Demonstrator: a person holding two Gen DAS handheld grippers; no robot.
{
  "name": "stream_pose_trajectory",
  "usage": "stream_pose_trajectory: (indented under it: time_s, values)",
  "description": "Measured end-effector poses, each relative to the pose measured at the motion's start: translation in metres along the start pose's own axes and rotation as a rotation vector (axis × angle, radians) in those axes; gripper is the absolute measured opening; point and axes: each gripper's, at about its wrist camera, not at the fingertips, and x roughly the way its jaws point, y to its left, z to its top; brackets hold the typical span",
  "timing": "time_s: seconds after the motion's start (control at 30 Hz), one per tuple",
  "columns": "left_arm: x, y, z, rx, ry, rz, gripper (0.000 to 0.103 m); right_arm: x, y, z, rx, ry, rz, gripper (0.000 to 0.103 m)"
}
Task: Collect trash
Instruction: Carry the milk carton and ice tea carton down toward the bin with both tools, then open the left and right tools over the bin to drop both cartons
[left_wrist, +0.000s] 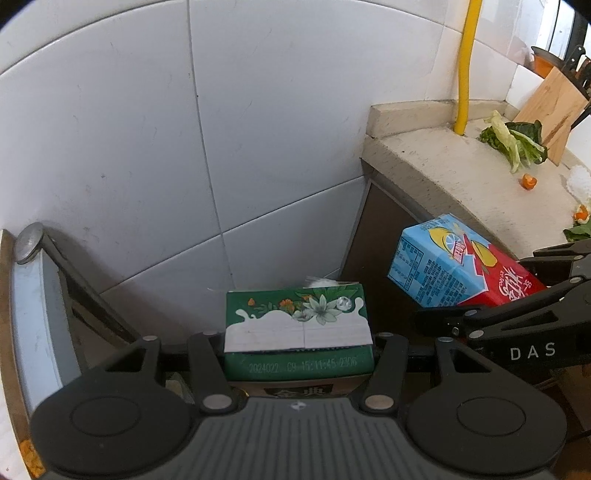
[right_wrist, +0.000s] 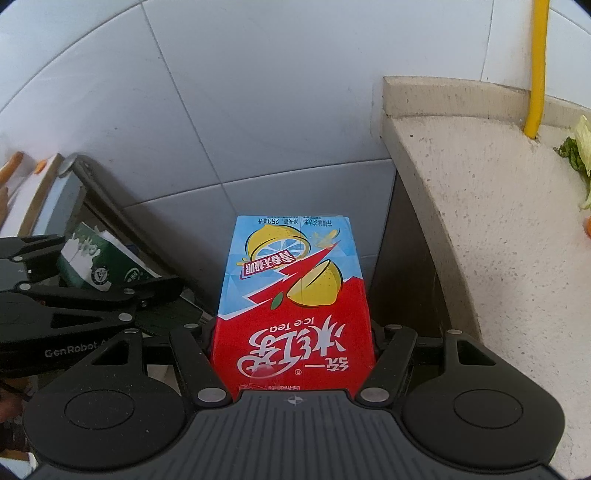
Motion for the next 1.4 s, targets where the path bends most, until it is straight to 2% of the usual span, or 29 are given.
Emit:
stream_pose_trajectory:
  time_s: [1.03, 1.4]
  values:
    - [0.016, 0.005, 0.003, -0.024, 0.044, 0.009, 0.047, 0.022, 0.002, 0.008, 0.045, 0.048, -0.031, 0.072]
    - [0.041, 0.008, 0.009, -0.063, 0.107, 0.038, 0.047, 0.053, 0.0, 0.009, 0.066, 0.102, -0.037, 0.072]
